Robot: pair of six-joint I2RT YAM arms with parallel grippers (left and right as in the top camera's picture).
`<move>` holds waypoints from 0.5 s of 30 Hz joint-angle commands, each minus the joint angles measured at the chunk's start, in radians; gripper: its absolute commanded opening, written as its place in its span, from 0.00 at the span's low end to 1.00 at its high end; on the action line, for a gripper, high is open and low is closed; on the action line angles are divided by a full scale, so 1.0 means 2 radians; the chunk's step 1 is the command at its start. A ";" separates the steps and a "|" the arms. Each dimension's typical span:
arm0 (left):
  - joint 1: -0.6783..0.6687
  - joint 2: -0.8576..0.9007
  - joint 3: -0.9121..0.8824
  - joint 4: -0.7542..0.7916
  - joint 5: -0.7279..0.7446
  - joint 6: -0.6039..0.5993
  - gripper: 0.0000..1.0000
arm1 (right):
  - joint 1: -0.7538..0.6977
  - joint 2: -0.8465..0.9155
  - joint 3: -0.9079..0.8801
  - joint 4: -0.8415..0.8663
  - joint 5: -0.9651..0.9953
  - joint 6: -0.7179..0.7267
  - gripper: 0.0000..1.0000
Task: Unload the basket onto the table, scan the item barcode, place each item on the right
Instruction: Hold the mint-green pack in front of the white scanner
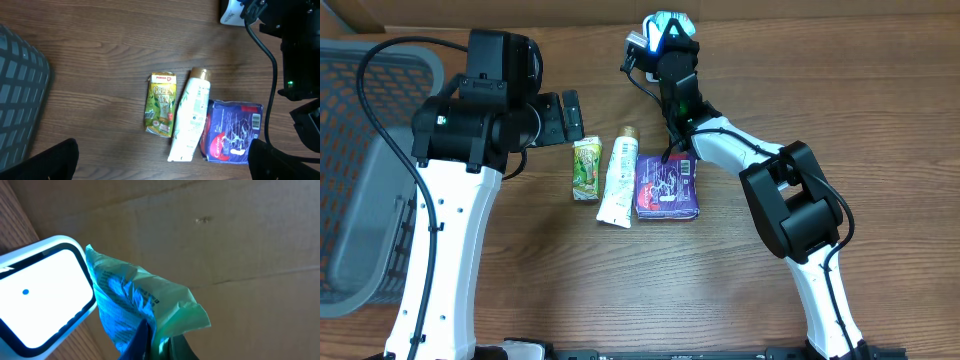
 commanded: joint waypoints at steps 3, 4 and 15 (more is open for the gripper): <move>0.002 0.002 0.009 0.001 -0.006 -0.003 1.00 | 0.003 -0.004 0.011 0.020 0.027 -0.022 0.04; 0.002 0.002 0.009 0.001 -0.006 -0.003 1.00 | 0.005 -0.008 0.011 0.019 0.032 -0.015 0.04; 0.002 0.002 0.009 0.001 -0.006 -0.003 1.00 | 0.000 -0.213 0.011 -0.259 0.022 0.175 0.04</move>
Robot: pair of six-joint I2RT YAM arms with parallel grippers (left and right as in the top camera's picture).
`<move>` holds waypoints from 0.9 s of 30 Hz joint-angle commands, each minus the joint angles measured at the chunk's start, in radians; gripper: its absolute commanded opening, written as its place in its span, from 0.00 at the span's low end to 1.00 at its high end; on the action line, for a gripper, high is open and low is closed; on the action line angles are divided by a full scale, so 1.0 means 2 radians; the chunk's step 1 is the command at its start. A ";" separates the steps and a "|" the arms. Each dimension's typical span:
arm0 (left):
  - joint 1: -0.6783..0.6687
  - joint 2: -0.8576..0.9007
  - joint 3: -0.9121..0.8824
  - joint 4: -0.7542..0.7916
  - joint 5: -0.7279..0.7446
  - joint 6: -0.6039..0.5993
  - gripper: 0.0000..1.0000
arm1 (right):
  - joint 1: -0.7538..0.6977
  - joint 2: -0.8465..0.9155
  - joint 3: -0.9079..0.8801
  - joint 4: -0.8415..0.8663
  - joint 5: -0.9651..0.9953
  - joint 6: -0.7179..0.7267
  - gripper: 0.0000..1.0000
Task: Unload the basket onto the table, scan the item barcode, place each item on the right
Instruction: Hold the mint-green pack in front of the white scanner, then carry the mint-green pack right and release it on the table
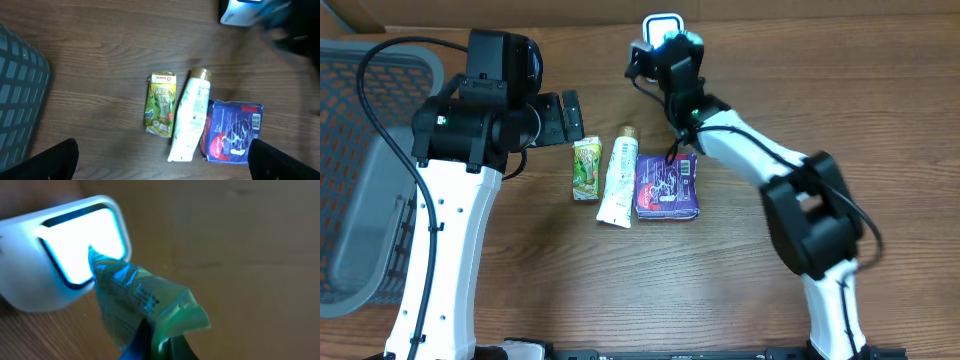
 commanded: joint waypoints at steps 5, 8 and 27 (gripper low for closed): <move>0.002 0.002 0.009 0.001 -0.006 -0.003 1.00 | -0.004 -0.244 0.012 -0.180 -0.009 0.300 0.04; 0.002 0.002 0.009 0.001 -0.006 -0.003 1.00 | -0.015 -0.303 0.012 -0.312 -0.091 0.418 0.04; 0.002 0.002 0.009 0.001 -0.006 -0.003 1.00 | -0.357 -0.288 -0.157 -0.551 -0.448 0.745 0.04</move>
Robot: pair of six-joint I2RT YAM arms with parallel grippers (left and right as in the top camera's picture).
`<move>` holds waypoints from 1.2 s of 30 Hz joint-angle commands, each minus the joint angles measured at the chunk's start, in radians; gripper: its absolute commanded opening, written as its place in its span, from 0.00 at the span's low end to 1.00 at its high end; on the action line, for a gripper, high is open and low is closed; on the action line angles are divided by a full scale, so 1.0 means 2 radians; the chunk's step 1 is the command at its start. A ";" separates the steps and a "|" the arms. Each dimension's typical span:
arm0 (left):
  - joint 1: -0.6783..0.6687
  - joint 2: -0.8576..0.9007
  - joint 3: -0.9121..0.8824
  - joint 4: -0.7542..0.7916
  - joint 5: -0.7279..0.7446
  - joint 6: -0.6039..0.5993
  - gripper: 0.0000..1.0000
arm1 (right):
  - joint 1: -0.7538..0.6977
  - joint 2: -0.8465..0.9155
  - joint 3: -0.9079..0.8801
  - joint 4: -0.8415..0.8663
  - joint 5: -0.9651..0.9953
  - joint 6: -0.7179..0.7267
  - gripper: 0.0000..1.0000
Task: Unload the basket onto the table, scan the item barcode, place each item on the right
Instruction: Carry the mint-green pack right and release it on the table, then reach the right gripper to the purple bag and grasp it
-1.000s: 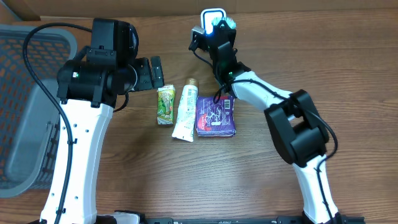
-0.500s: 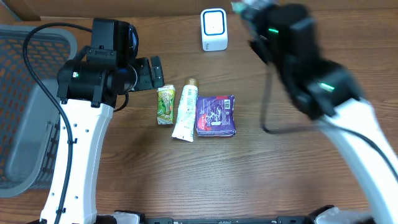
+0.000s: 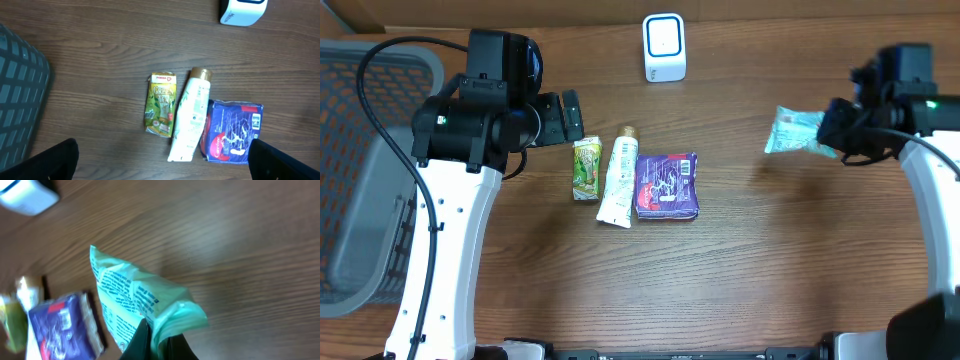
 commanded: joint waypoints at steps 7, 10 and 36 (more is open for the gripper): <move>0.002 0.002 0.009 0.001 -0.006 -0.003 1.00 | -0.137 0.058 -0.103 0.070 -0.068 0.075 0.17; 0.002 0.002 0.009 0.001 -0.006 -0.003 1.00 | -0.158 0.064 -0.103 0.070 -0.068 0.078 0.16; 0.002 0.002 0.009 0.001 -0.006 -0.003 1.00 | 0.200 -0.007 -0.102 0.163 -0.143 0.148 0.37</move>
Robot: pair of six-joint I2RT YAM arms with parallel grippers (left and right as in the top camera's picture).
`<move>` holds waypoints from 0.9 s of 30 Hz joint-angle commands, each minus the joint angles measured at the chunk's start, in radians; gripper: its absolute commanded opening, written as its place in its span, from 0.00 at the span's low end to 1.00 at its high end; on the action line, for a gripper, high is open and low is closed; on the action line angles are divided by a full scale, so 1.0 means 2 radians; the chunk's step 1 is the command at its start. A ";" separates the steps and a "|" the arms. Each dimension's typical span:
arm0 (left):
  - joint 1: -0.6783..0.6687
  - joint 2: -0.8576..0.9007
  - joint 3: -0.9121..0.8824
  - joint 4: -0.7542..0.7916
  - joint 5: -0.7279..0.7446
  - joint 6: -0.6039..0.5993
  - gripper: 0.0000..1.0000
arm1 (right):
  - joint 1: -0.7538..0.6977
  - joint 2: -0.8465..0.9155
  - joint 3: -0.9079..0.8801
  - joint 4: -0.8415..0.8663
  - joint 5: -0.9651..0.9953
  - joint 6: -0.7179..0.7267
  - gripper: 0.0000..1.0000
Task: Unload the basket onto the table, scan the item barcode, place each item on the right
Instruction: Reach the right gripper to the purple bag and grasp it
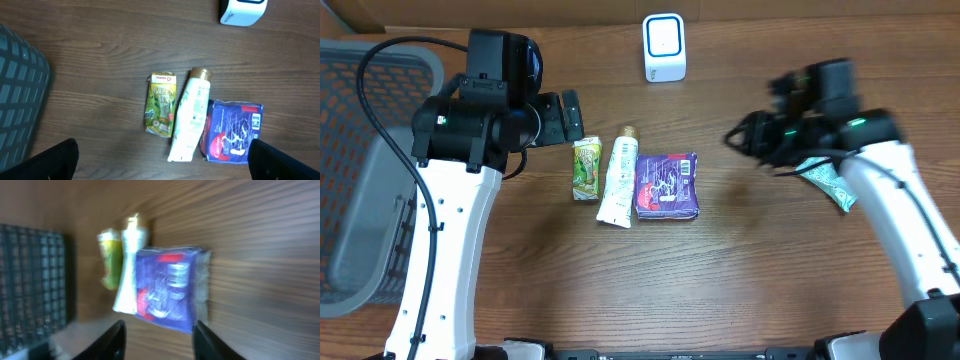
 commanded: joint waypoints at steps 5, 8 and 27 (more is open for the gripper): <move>0.002 0.002 0.009 0.001 -0.006 -0.003 1.00 | 0.159 0.012 -0.095 0.207 0.056 0.149 0.19; 0.002 0.002 0.009 0.001 -0.006 -0.003 1.00 | 0.204 0.034 -0.103 0.260 0.080 0.168 0.14; 0.002 0.002 0.009 0.001 -0.006 -0.003 0.99 | 0.271 0.120 -0.101 0.291 0.112 0.177 0.10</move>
